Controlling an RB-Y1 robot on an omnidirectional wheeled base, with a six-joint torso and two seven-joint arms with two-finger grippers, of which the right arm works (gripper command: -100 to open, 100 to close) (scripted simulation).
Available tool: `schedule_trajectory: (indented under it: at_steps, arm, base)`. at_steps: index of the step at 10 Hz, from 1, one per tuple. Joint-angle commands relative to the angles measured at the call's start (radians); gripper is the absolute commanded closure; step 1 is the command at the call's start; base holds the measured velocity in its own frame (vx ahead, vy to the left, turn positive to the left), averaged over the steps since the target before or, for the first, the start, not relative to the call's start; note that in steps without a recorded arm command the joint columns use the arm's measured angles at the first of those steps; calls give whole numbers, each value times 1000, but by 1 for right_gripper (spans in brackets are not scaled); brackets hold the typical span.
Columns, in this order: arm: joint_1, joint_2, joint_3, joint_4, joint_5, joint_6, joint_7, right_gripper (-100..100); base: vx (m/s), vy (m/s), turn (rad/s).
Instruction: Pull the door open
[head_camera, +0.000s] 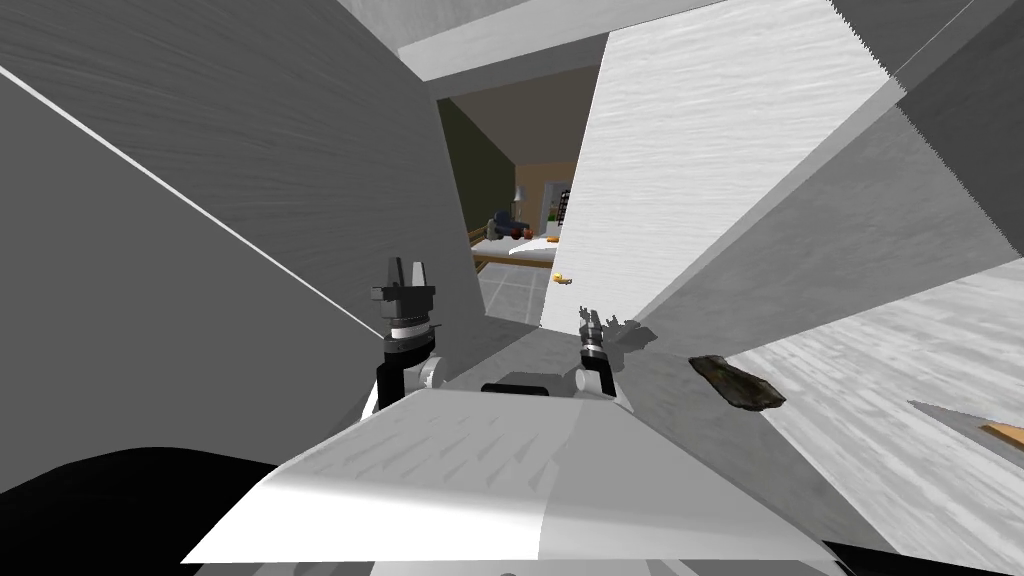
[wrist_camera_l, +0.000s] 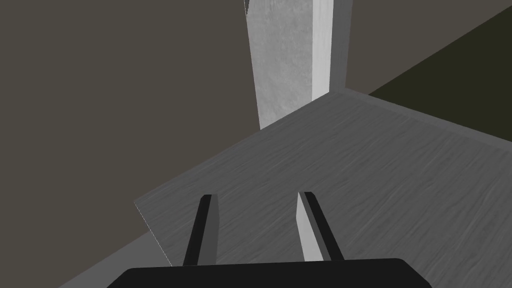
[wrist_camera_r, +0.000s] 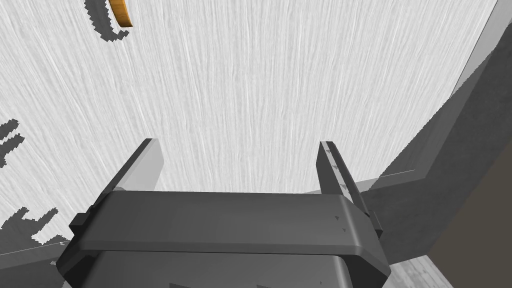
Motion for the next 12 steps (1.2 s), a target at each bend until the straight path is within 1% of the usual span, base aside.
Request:
schedule_trajectory:
  at_steps: [1, 7, 8, 12]
  arm:
    - [-22, -4, -5, 50, -10, -14, 4, -100]
    - [-95, -15, -23, 222, -47, -58, 20, -100]
    - [-95, -15, -23, 224, -47, -58, 20, -100]
    - [-141, -22, -34, 333, -71, -85, 30, -100]
  base:
    - [110, -21, 82]
    - [93, -28, 79]
    - [64, -24, 28]
    - [75, -21, 69]
